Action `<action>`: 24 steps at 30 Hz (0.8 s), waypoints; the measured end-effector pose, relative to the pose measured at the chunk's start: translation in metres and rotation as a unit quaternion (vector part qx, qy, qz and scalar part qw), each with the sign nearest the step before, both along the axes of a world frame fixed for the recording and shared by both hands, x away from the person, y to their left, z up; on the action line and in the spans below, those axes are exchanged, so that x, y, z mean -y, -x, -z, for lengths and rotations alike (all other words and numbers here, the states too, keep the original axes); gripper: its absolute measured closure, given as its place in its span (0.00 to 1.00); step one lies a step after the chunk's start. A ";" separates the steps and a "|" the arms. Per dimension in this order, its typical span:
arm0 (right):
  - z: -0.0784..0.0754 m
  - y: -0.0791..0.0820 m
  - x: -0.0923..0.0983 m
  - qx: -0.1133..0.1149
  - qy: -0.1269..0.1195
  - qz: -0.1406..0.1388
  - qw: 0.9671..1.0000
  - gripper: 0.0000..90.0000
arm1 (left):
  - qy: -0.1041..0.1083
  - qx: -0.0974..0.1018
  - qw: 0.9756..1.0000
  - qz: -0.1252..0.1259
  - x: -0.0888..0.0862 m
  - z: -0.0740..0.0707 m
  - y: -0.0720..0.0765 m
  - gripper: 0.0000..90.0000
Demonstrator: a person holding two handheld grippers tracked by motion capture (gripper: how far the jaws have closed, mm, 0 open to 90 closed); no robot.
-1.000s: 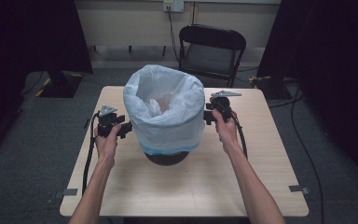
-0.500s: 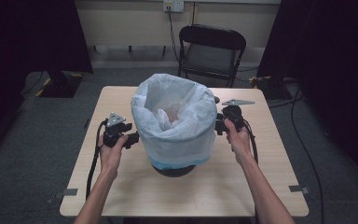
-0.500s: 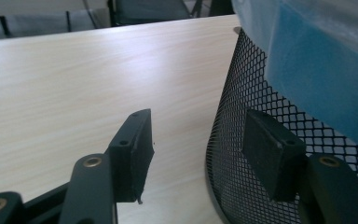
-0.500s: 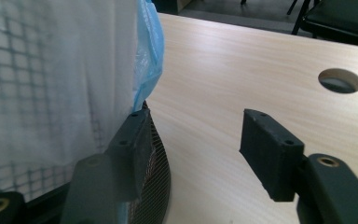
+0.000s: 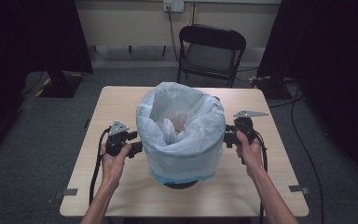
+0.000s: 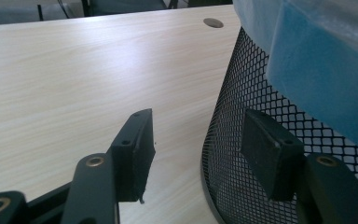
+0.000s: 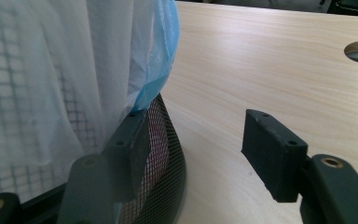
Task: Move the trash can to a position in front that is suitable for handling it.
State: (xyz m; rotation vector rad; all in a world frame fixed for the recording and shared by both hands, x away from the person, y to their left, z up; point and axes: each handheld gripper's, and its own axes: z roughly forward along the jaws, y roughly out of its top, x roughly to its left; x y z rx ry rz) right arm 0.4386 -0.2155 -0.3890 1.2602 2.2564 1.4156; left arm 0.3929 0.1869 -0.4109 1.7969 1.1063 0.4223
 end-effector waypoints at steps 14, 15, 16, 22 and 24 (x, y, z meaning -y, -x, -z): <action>0.001 0.030 0.017 0.013 0.001 0.005 1.000 0.42 | 0.019 -0.018 0.998 0.052 0.007 0.001 0.006 0.49; 0.001 0.032 0.018 0.012 0.001 0.002 1.000 0.43 | 0.015 -0.015 0.998 0.058 0.007 0.001 0.007 0.52; 0.001 0.032 0.018 0.012 0.001 0.002 1.000 0.43 | 0.017 -0.016 0.998 0.064 0.007 0.001 0.009 0.52; 0.003 0.032 0.021 0.010 0.002 -0.008 1.000 0.34 | 0.014 -0.033 0.997 0.074 0.002 0.001 0.008 0.43; 0.001 0.030 0.022 0.013 0.010 -0.004 1.000 0.26 | 0.019 -0.037 0.996 0.074 0.001 0.001 0.005 0.36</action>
